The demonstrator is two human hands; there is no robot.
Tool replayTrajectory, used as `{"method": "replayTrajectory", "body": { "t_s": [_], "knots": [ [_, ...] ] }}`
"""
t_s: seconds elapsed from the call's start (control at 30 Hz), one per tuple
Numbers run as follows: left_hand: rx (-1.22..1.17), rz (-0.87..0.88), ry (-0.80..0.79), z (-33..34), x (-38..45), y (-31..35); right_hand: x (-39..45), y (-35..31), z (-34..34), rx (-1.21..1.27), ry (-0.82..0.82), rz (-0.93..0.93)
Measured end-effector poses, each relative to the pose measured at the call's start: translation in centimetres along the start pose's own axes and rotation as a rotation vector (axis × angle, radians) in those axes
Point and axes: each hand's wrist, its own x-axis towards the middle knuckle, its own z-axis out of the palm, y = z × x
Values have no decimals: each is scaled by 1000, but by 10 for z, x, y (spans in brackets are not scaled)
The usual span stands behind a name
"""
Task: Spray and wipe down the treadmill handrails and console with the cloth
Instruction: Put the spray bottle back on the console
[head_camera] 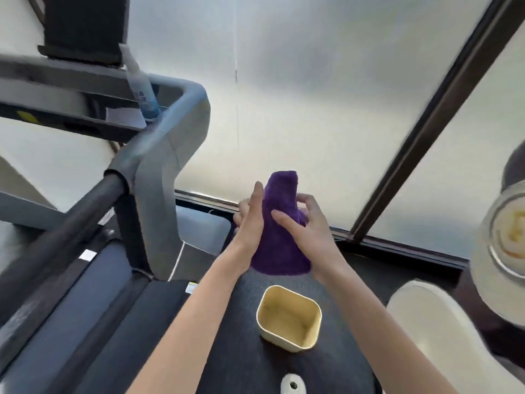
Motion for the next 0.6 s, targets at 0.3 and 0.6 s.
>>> {"method": "replayTrajectory", "body": {
  "t_s": [0.3, 0.6],
  "knots": [
    [-105, -330, -360, 61, 43, -72, 43, 87, -110, 89, 134, 131],
    [127, -266, -45, 87, 114, -139, 77, 217, -162, -131, 308, 328]
  ]
}}
